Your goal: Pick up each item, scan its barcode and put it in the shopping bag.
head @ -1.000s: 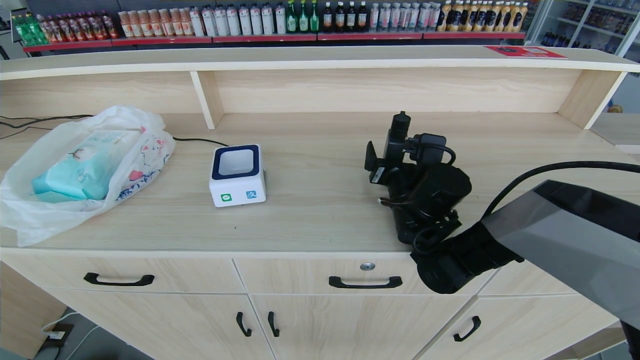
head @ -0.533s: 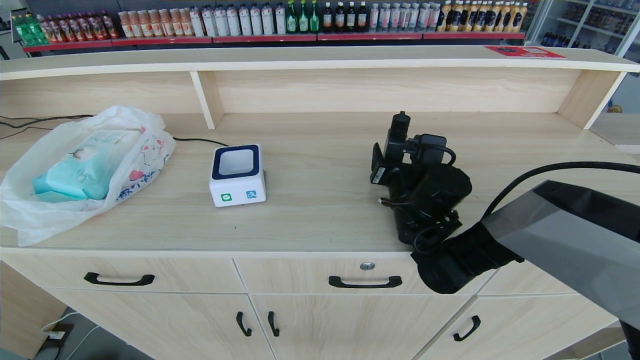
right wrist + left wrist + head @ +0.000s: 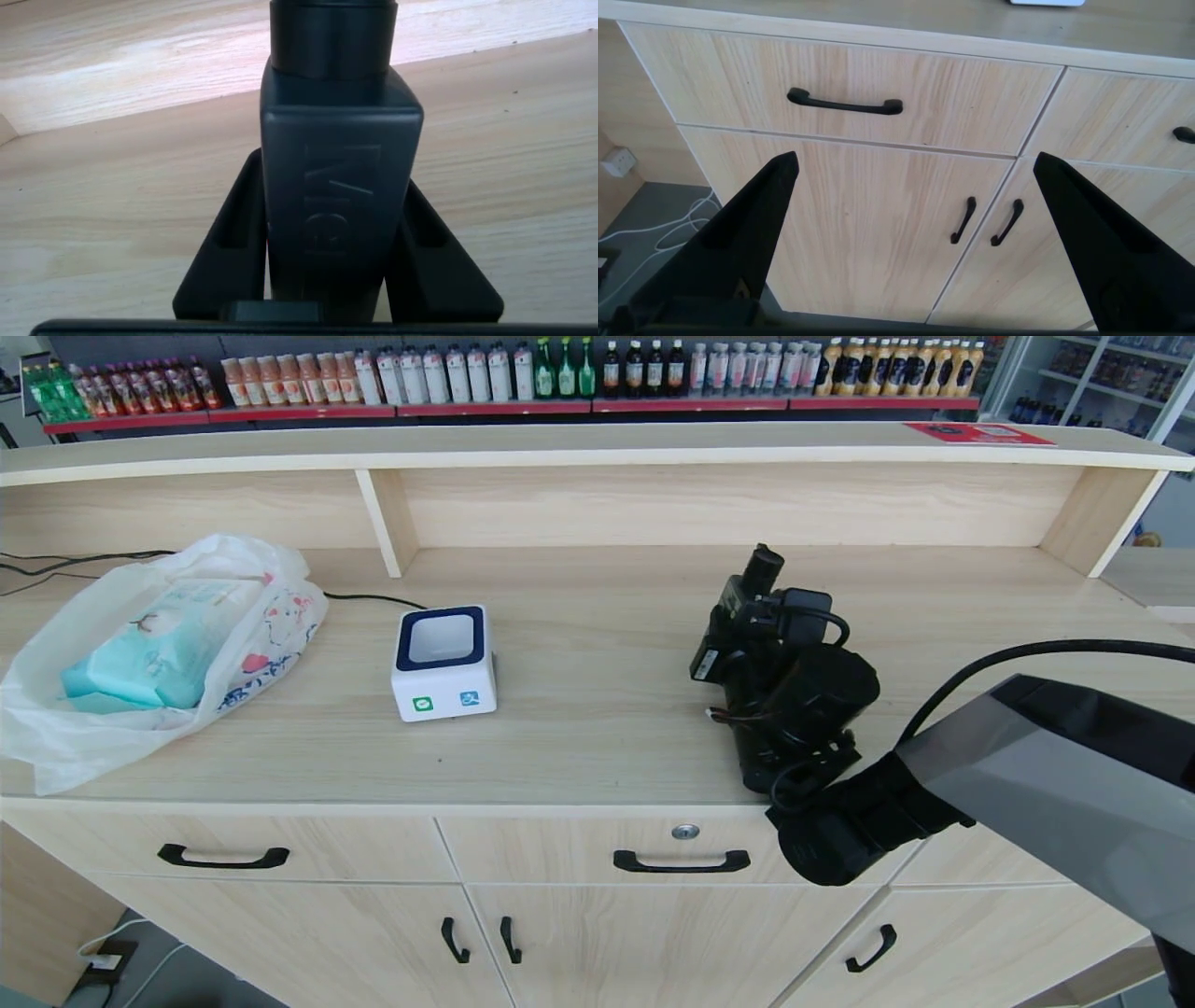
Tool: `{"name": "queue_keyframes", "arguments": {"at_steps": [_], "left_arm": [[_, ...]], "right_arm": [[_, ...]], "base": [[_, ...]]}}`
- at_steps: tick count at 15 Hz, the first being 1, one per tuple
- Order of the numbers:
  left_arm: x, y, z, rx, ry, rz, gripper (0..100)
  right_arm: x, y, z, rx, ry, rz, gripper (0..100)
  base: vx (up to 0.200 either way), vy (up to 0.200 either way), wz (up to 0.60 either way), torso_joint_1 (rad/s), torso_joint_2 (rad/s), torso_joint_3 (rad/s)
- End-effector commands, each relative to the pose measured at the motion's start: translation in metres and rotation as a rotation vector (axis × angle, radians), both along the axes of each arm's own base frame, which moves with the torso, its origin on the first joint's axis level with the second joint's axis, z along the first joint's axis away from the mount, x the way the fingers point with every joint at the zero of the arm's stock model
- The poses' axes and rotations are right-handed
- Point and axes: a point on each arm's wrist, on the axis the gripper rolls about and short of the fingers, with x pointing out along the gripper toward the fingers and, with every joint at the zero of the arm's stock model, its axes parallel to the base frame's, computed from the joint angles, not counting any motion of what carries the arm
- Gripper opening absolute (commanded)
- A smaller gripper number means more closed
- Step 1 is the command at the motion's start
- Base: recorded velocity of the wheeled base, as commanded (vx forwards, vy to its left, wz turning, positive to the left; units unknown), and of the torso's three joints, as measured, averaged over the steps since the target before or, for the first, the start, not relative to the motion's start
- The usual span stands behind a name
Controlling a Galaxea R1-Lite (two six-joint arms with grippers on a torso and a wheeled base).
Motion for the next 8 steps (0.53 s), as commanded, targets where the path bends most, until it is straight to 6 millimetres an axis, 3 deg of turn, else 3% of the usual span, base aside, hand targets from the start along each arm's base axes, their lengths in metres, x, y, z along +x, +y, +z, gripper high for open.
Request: {"name": "queue_keyframes", "arguments": {"at_steps": [1,8], "left_arm": [[0.0,0.0,0.0,0.0,0.0,0.002,100],[0.0,0.0,0.0,0.001,0.0,0.0,100]], "right_arm": [[-0.003,-0.001,0.006,0.01,-0.015,0.004,0],[-0.02,-0.007,0.034,0.023,-0.092,0.023,0]], "base": [[0.0,0.0,0.0,0.0,0.0,0.0],[0.0,0.0,0.0,0.0,0.0,0.0]]}}
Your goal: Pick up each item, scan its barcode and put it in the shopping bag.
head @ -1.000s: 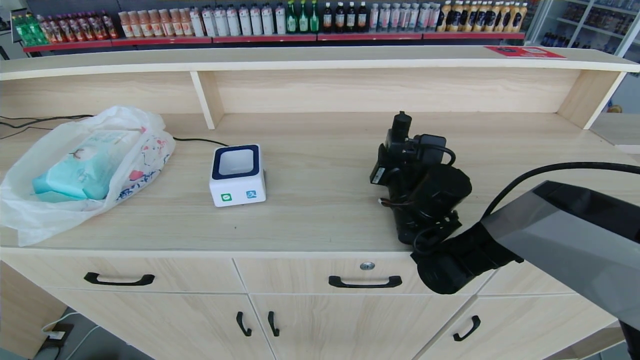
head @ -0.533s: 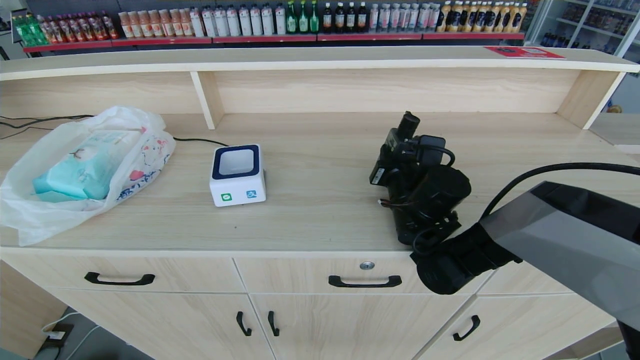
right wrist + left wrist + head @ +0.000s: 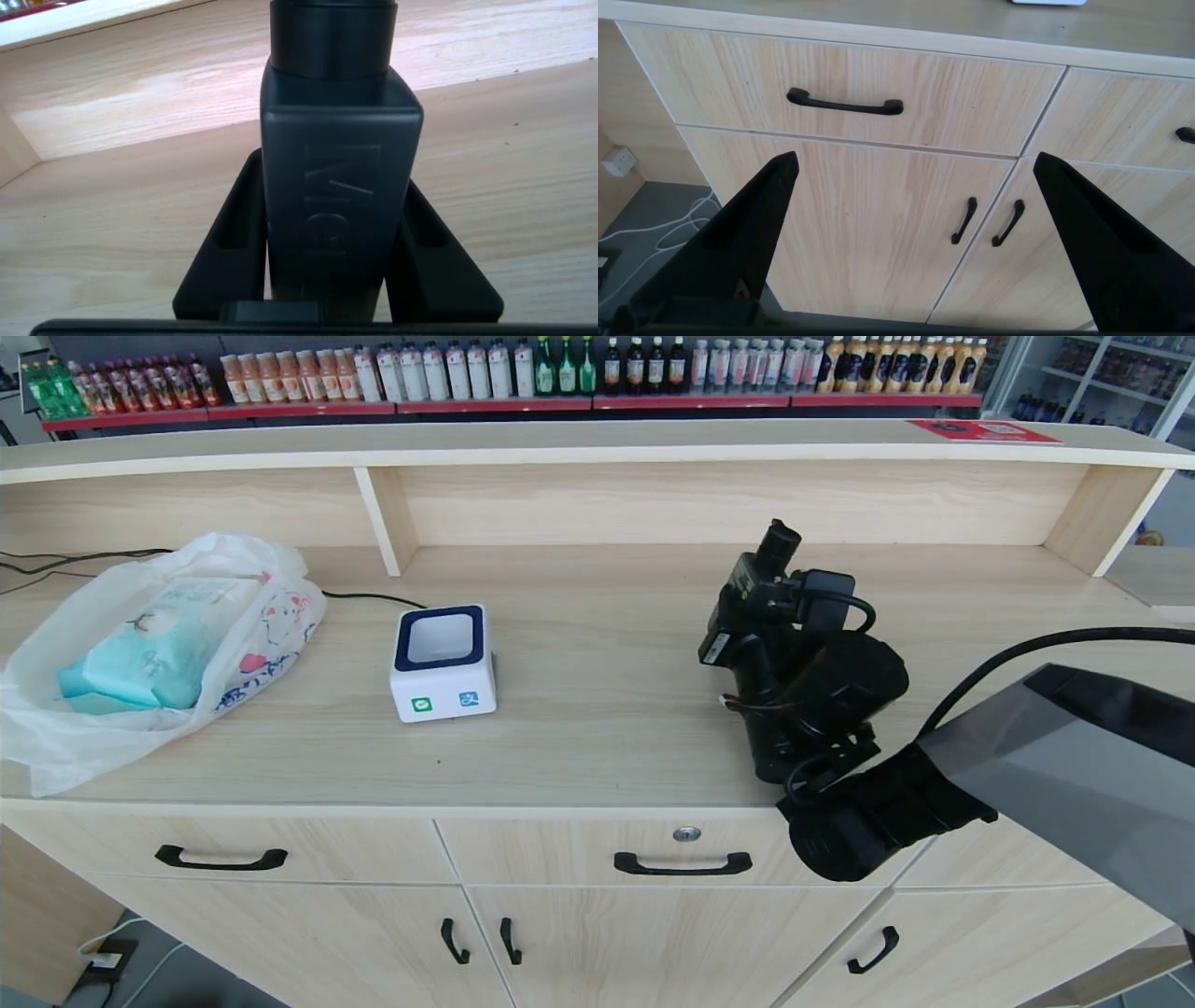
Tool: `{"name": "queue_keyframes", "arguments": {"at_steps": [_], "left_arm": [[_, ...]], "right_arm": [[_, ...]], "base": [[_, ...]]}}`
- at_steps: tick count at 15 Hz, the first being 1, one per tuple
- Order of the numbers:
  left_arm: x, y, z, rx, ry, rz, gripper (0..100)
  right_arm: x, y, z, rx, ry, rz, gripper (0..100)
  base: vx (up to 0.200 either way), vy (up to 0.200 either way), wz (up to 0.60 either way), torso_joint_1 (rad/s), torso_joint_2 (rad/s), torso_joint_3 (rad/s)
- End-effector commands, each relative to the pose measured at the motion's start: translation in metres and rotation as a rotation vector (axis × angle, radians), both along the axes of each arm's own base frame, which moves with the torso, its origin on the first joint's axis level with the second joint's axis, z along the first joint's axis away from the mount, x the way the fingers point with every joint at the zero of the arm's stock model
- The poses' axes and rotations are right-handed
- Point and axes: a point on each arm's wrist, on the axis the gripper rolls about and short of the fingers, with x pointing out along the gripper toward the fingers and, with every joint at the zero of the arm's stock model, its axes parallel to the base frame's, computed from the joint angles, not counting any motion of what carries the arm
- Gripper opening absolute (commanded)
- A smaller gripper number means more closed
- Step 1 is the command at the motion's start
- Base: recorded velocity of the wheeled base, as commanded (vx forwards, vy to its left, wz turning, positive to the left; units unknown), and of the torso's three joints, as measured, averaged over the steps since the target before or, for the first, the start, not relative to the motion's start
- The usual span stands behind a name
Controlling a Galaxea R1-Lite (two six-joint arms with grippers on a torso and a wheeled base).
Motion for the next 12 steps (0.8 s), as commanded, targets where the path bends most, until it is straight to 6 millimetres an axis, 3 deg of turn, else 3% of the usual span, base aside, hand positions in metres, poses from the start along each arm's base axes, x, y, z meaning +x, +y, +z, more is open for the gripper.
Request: {"name": "queue_keyframes", "arguments": {"at_steps": [1,6,12], "left_arm": [[0.0,0.0,0.0,0.0,-0.001,0.0,100],[0.0,0.0,0.0,0.0,-0.001,0.0,100],[0.0,0.0,0.0,0.002,-0.001,0.0,100]], "right_arm": [[-0.013,-0.004,0.017,0.013,-0.024,0.007,0],[-0.037,-0.013,0.036,0.02,-0.033,0.02,0],[-0.099,0.007,0.053,0.088,-0.031,0.221,0]], "base": [[0.0,0.0,0.0,0.0,0.0,0.0],[0.0,0.0,0.0,0.0,0.0,0.0],[0.0,0.0,0.0,0.0,0.0,0.0]]}}
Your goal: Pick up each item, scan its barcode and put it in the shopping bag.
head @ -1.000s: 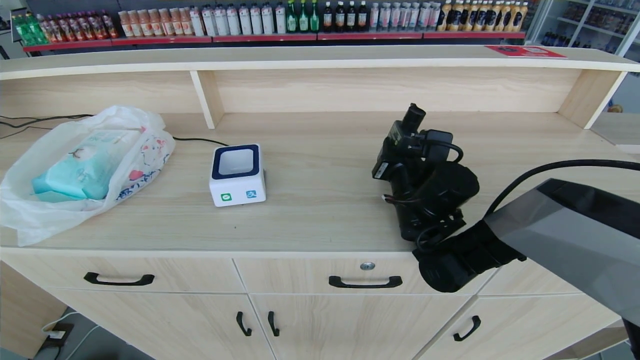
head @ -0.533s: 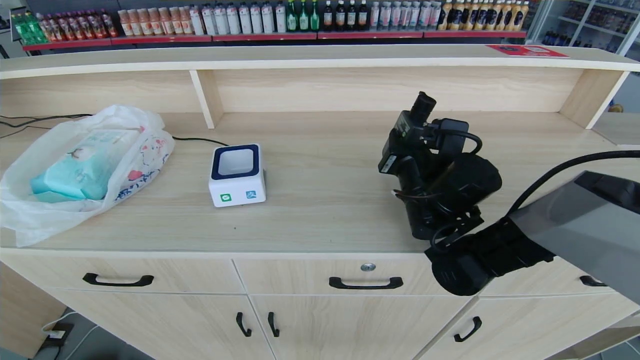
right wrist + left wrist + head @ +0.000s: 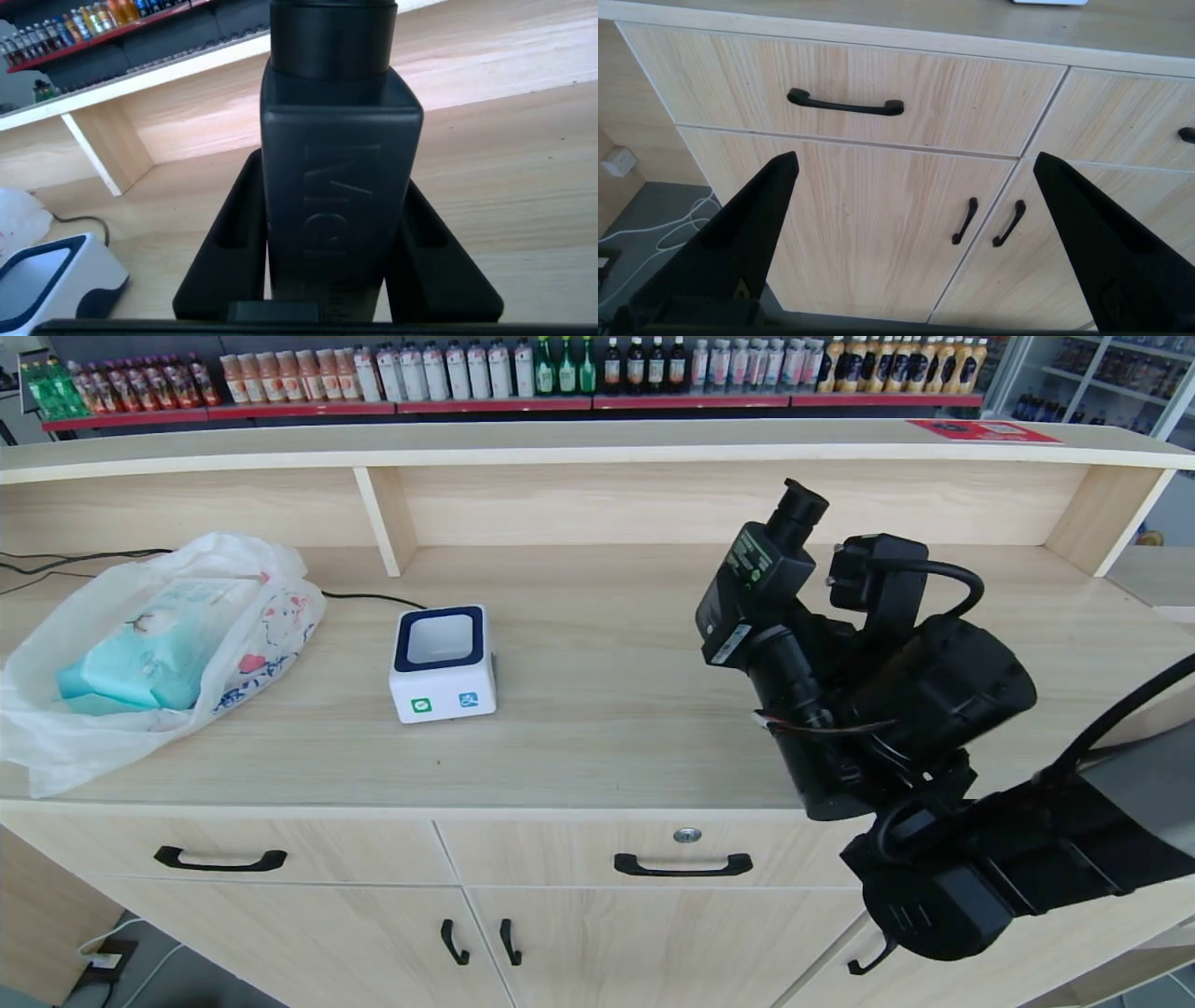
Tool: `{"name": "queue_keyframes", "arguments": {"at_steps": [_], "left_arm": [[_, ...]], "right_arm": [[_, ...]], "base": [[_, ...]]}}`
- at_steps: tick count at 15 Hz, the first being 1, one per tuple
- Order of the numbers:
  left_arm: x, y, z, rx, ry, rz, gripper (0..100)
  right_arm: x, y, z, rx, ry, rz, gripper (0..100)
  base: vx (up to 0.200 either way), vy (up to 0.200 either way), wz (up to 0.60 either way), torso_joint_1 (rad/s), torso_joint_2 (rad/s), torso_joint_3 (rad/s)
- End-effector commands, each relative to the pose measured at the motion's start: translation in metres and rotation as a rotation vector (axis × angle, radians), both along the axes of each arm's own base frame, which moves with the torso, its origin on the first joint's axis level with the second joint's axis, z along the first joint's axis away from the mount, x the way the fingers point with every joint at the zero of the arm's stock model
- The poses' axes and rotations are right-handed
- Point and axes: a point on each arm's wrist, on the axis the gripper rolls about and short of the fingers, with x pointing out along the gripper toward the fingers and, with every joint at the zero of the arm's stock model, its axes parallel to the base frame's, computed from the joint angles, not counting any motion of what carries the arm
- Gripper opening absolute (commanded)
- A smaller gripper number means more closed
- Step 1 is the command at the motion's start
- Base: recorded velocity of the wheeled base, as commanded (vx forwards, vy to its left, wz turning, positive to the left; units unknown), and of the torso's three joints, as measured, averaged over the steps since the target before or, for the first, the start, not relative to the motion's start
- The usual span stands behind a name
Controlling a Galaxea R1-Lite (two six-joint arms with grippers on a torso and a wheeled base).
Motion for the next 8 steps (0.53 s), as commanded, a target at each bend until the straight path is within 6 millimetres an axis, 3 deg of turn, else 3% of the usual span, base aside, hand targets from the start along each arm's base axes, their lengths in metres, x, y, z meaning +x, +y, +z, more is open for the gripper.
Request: {"name": "queue_keyframes", "arguments": {"at_steps": [1,8], "left_arm": [[0.0,0.0,0.0,-0.001,0.001,0.0,100],[0.0,0.0,0.0,-0.002,0.004,0.002,100]], "right_arm": [[-0.026,-0.002,0.015,0.051,-0.015,0.064,0],[-0.096,-0.014,0.034,0.17,-0.004,0.251,0]], "base": [[0.0,0.0,0.0,0.0,0.0,0.0],[0.0,0.0,0.0,0.0,0.0,0.0]]}}
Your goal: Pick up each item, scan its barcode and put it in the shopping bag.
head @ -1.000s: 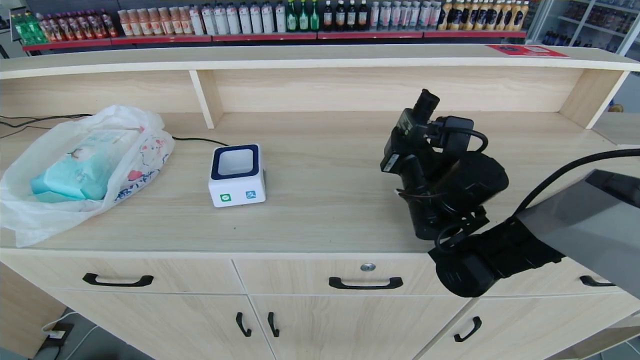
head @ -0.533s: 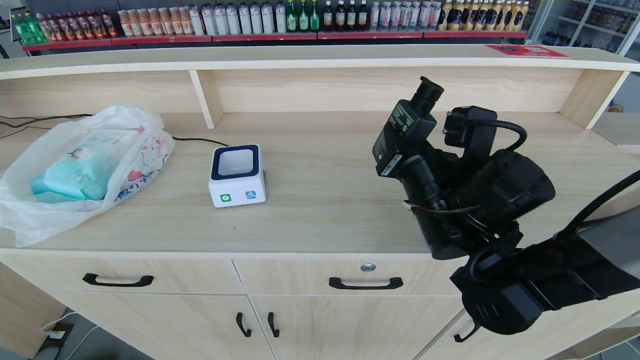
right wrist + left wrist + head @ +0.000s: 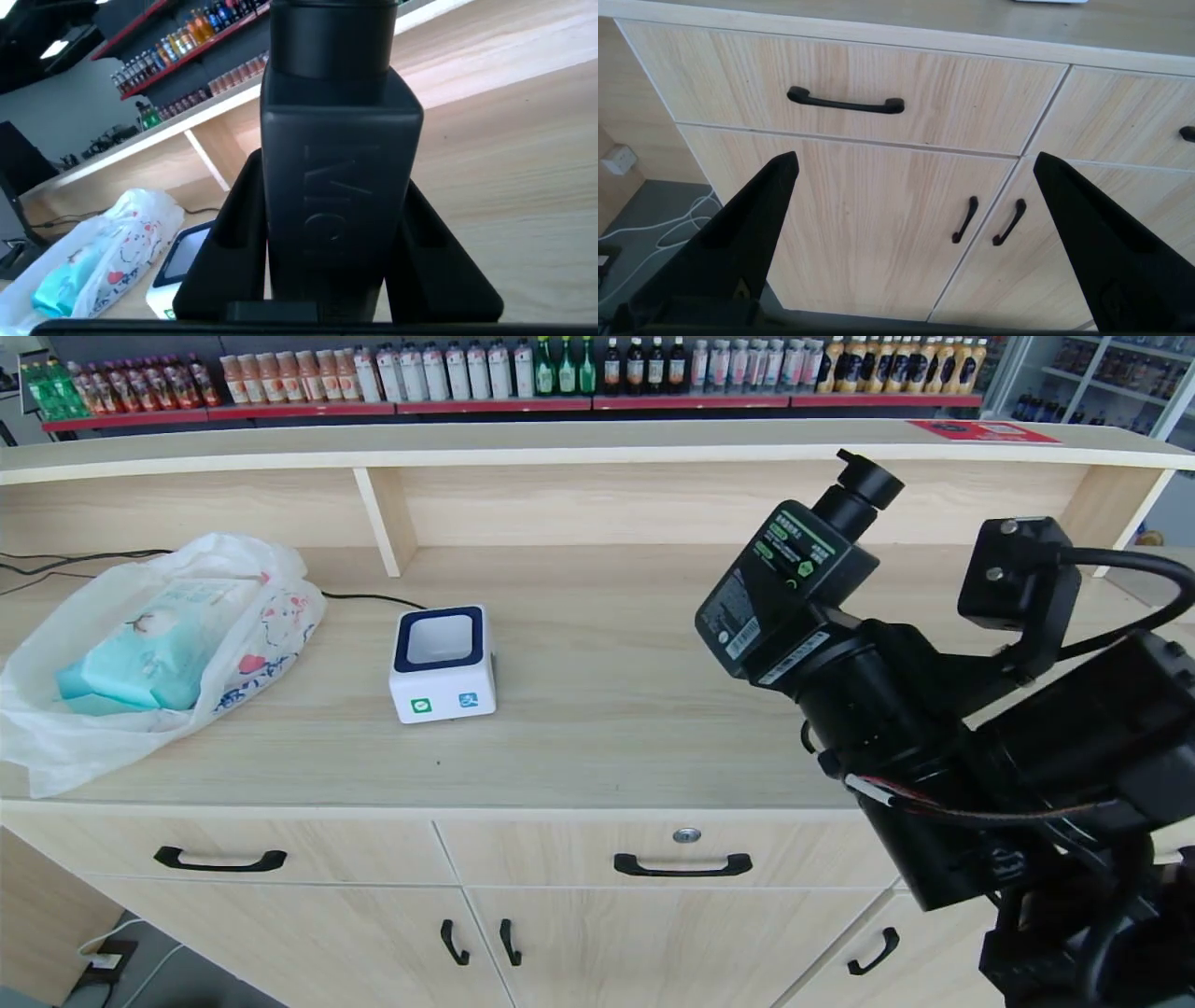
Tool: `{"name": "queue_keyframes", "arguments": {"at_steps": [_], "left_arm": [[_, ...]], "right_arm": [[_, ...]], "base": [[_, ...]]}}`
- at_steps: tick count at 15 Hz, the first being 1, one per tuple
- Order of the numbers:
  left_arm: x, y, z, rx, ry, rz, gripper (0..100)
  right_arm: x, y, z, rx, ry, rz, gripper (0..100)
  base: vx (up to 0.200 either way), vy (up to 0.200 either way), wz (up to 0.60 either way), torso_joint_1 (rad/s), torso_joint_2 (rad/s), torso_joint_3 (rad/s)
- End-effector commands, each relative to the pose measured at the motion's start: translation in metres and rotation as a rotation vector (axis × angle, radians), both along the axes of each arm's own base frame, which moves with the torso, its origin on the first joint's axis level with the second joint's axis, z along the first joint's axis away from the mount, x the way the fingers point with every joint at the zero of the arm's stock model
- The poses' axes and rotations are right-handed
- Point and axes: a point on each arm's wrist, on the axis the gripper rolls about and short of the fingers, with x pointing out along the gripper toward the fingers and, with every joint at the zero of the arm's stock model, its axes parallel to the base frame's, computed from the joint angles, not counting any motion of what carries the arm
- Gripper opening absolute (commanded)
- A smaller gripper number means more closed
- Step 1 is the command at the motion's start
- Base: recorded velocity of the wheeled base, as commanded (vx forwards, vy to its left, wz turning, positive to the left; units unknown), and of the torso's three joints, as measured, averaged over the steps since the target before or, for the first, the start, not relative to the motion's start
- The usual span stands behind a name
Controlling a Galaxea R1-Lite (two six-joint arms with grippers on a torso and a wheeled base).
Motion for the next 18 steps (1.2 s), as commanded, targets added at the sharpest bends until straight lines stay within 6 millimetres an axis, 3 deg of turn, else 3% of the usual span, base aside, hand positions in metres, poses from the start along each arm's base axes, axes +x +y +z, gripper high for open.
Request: {"name": "queue_keyframes", "arguments": {"at_steps": [1,5,9,13,18], "left_arm": [[0.0,0.0,0.0,0.001,0.0,-0.002,100],[0.0,0.0,0.0,0.003,0.0,-0.002,100],[0.0,0.0,0.0,0.003,0.0,-0.001,100],[0.0,0.0,0.0,0.004,0.0,-0.002,100],[0.0,0.0,0.0,0.003,0.0,-0.001,100]], "right_arm": [[-0.034,-0.004,0.01,0.024,-0.016,0.087,0],[-0.084,-0.004,0.005,0.014,0.006,0.256,0],[-0.102,-0.012,0.013,0.071,0.0,0.323,0],[-0.126,-0.022,0.002,0.081,0.046,0.433,0],[-0.131,-0.029,0.011,0.16,0.017,0.596,0]], "base": [[0.0,0.0,0.0,0.0,0.0,0.0],[0.0,0.0,0.0,0.0,0.0,0.0],[0.0,0.0,0.0,0.0,0.0,0.0],[0.0,0.0,0.0,0.0,0.0,0.0],[0.0,0.0,0.0,0.0,0.0,0.0]]}}
